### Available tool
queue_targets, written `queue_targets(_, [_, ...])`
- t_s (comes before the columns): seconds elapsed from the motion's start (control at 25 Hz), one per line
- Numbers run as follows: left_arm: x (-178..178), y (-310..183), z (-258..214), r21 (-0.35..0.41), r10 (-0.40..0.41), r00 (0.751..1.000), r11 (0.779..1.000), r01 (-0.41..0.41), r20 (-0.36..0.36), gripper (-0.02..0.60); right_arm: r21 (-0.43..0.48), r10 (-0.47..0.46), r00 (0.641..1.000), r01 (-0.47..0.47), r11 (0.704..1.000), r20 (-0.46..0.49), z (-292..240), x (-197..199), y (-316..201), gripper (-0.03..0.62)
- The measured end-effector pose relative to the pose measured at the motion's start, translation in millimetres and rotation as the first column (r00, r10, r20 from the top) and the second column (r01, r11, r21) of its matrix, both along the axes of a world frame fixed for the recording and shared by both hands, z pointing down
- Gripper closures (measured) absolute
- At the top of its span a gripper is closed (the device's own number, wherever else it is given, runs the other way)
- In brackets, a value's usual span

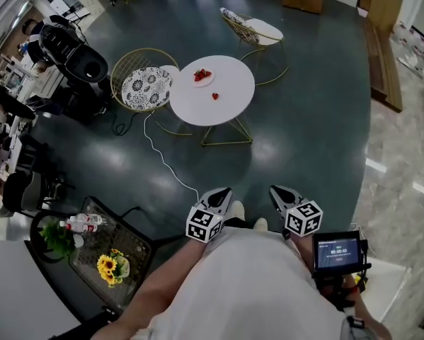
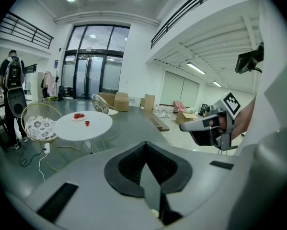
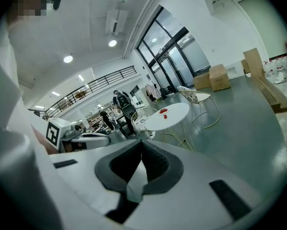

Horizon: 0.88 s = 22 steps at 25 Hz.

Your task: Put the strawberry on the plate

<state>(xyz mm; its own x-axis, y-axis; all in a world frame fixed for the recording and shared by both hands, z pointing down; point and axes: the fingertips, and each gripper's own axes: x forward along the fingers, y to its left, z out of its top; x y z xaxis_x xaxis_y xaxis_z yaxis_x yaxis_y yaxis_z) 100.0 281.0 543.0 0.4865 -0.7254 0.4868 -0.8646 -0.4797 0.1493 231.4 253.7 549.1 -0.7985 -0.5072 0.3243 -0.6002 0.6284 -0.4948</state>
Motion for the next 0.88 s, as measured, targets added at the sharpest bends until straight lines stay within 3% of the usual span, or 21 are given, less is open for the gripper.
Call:
queue_targets(0.36, [10.4,-57.0,17.8,-0.018,0.032,0.999,0.999,-0.033,-0.023,0.575,-0.006,0.003,1.000,-0.003,1.000,-0.013,9.7,4.1,-45.4,0.588])
queue_targets(0.88, [9.1,-123.7,-6.8,0.000,0.108,0.990,0.994,-0.108,-0.089,0.575,0.005,0.061,0.996,-0.061,0.998,-0.066,-16.5,-2.1,-101.1,0.588])
